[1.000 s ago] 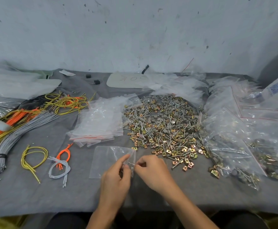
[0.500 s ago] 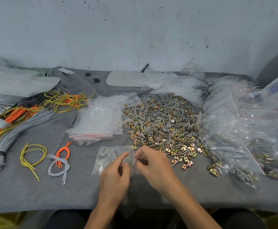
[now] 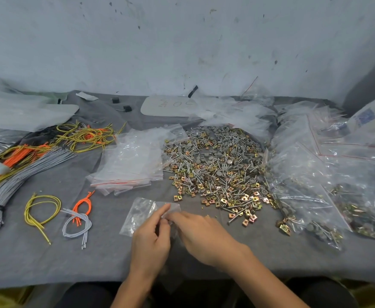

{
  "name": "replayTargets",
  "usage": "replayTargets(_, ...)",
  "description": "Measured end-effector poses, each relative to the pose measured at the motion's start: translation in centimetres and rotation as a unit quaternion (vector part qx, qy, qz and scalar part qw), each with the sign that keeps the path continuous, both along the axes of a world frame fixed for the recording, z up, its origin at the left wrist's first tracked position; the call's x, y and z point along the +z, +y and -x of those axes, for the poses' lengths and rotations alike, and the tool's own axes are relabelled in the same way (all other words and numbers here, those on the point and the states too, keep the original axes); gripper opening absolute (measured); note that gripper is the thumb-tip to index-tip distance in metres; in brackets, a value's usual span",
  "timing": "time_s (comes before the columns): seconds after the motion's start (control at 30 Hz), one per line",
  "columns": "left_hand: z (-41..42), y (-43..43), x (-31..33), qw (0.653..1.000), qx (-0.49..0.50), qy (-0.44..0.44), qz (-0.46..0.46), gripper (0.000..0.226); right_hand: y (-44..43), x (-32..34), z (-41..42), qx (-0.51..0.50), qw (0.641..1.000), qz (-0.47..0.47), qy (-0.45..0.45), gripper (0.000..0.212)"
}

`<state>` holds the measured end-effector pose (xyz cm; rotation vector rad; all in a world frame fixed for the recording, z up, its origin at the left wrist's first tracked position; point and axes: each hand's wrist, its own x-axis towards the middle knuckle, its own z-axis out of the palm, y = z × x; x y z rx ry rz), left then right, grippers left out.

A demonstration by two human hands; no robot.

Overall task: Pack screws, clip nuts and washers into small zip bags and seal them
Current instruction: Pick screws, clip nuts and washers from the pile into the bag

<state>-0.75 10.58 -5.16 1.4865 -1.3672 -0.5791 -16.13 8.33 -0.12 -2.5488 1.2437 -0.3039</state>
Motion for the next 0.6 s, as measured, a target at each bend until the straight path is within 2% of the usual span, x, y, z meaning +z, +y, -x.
replayTargets(0.13,0.1,0.1,0.4,1.000,0.005,-0.014,0.002,0.035,-0.4,-0.3,0.3,0.031,0.998,0.054,0.023,0.035)
replayTargets(0.27,0.2,0.3,1.0,0.999,0.033,-0.009,-0.007,0.030,-0.8,-0.2,0.5,0.045,0.995,0.089,0.010,0.025)
replayTargets(0.4,0.2,0.4,2.2,0.997,0.077,0.023,-0.018,0.030,-0.2,-0.1,0.5,0.061,0.993,0.095,-0.022,0.022)
replayTargets(0.6,-1.7,0.0,5.3,0.997,0.073,0.001,-0.028,0.029,0.3,1.2,0.4,0.031,0.981,0.151,-0.122,0.023)
